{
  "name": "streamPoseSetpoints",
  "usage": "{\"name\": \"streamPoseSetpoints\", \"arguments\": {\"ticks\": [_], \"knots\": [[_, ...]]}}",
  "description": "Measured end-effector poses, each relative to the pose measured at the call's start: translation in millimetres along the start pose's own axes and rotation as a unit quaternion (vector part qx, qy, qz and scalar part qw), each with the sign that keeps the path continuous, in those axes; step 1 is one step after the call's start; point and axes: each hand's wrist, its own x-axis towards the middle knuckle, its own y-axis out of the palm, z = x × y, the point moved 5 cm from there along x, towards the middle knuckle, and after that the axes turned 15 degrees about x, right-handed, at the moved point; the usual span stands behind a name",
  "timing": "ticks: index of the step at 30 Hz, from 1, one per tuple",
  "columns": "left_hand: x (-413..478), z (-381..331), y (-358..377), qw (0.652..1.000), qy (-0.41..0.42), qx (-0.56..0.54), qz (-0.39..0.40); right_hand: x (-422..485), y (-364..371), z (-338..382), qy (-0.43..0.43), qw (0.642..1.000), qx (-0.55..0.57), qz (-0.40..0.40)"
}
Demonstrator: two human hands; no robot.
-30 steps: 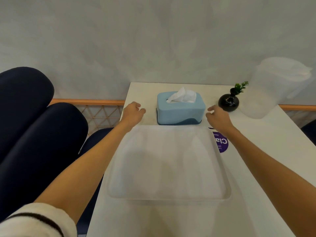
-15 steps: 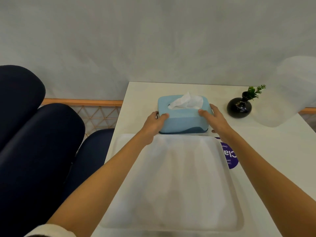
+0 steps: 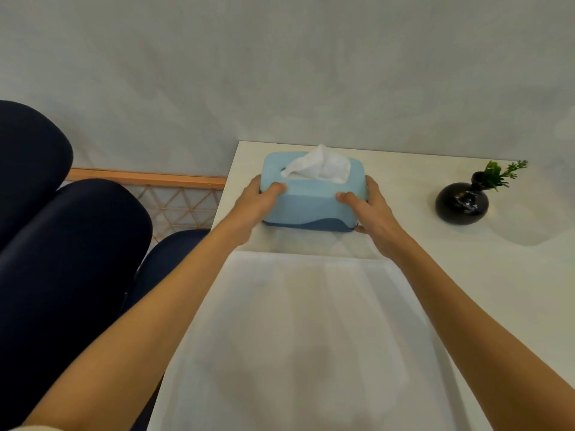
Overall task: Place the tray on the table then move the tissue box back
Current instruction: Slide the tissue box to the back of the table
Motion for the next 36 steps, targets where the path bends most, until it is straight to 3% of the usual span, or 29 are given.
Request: {"name": "streamPoseSetpoints", "arguments": {"ticks": [8, 16, 36], "knots": [[55, 4, -40, 1.0, -0.026, 0.006, -0.012, 47, 50, 10, -0.01, 0.999, -0.002, 0.038], [102, 7, -53, 0.999, -0.013, 0.017, -0.039, 89, 73, 12, -0.027, 0.999, 0.002, 0.025], [141, 2, -58, 0.999, -0.029, -0.005, -0.039, 128, 97, 16, 0.061, 0.998, 0.001, 0.005]]}}
